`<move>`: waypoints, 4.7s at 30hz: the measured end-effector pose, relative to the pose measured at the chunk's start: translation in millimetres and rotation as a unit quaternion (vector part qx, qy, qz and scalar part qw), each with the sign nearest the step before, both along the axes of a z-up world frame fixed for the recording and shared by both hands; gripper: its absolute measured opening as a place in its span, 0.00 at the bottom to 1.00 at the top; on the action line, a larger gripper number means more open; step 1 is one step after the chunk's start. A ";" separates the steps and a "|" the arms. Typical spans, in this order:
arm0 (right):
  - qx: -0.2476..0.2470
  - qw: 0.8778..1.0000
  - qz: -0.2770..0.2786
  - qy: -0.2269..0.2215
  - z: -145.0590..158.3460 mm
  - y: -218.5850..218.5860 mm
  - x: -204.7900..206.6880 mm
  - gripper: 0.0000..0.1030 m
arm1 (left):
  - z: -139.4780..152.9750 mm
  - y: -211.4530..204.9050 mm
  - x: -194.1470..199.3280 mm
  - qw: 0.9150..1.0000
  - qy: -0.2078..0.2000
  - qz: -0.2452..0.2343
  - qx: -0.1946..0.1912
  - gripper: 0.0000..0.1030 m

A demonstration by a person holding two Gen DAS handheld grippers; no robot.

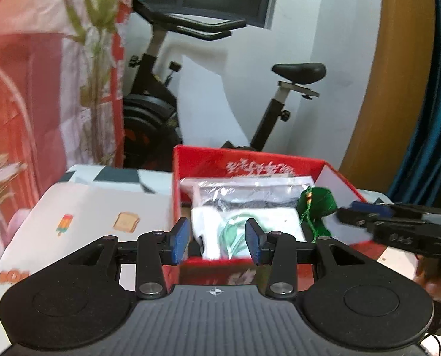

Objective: Organize soft objects
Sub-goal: 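Open the left tool and withdraw both tools to the grey cloth, then close the left tool on the grey cloth while the right tool grips it too, then lift the grey cloth with both tools over the red box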

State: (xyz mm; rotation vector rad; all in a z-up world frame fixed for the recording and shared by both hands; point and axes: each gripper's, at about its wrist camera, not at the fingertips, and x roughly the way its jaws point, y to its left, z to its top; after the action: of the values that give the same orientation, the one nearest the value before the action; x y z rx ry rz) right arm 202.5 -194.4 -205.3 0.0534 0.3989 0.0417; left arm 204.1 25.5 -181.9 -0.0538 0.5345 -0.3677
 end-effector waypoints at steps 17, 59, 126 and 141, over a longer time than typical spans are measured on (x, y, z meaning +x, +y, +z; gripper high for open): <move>0.027 0.991 -0.123 -0.049 -40.6 -24.2 -84.3 0.53 | -51.6 5.1 -20.5 0.997 0.064 0.043 0.011 0.43; 0.079 0.990 -0.067 0.095 -125.9 -19.2 -44.6 0.37 | -107.5 5.5 -0.3 0.982 0.160 0.093 0.023 0.71; 0.035 0.996 0.035 -0.074 48.2 -44.8 -41.9 0.11 | 44.0 -19.0 -26.0 0.995 -0.090 -0.005 0.040 0.23; -0.038 0.999 0.023 0.008 55.1 -54.1 102.5 0.11 | 25.7 -90.0 96.5 0.986 -0.060 -0.046 0.150 0.23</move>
State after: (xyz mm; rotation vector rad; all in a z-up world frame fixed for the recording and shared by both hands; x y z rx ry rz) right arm 305.0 -248.5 -150.2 -0.0309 0.4173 0.0715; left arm 300.6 -64.5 -156.2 0.2823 0.4691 -0.3747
